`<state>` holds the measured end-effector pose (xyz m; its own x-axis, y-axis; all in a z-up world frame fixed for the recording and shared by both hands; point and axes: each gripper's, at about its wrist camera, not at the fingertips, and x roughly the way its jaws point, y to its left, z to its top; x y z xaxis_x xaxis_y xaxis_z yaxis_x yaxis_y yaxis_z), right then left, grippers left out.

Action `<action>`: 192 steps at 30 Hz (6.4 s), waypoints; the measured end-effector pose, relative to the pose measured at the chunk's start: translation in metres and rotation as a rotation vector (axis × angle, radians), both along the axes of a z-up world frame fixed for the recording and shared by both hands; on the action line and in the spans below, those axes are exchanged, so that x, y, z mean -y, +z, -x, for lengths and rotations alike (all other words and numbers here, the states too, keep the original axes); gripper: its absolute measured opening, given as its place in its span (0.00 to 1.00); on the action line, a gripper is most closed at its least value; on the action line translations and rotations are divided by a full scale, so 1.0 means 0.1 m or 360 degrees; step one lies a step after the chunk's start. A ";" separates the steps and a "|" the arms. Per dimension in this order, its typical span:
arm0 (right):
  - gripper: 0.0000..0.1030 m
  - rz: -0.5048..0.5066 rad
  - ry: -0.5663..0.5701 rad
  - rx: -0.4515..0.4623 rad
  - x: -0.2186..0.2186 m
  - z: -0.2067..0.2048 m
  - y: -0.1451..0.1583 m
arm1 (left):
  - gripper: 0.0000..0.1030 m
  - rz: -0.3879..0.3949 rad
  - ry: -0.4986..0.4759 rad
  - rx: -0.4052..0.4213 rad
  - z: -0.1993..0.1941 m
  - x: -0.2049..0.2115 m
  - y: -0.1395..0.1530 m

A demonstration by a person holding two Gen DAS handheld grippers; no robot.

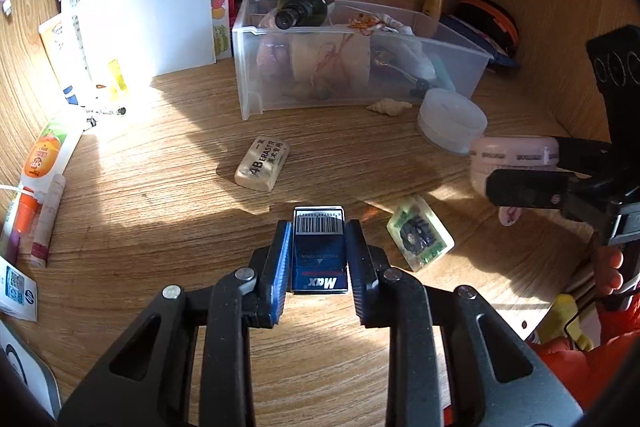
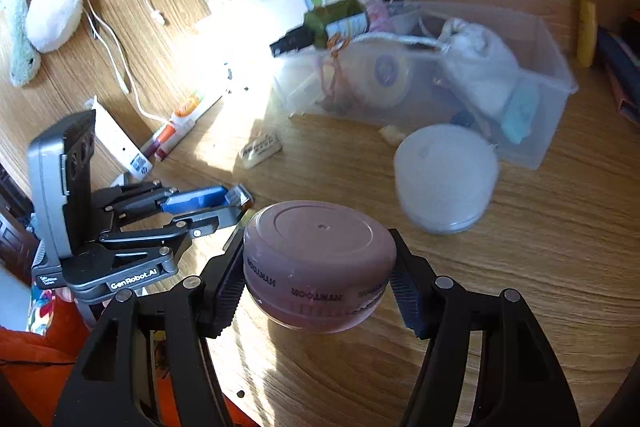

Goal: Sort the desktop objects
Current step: 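Grasp the pink round container with the right tool while the left tool grasps the blue Max box, then carry the pink container and blue Max box into the clear box and open both tools, then grasp the white eraser with the left tool while the right tool grasps the frosted white container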

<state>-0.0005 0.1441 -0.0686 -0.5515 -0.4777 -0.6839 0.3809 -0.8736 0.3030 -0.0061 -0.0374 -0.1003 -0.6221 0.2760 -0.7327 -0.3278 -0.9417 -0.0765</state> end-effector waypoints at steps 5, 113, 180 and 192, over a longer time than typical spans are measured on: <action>0.59 -0.0005 -0.0041 -0.0050 -0.16 -0.02 0.12 | 0.26 -0.0044 0.0046 -0.0031 0.05 0.03 0.13; 0.77 -0.0552 -0.0265 -0.0358 -0.53 1.56 0.44 | 0.47 -0.0092 -0.0081 -0.0124 1.77 -1.03 0.68; 0.95 -0.0499 -0.0101 0.0010 -0.33 0.56 -0.09 | 0.56 0.0172 0.0089 0.0079 0.65 0.09 -0.07; 0.93 -0.0482 -0.0091 0.0020 -0.30 0.69 -0.18 | 0.39 0.0206 0.0038 0.0100 0.65 -0.01 -0.11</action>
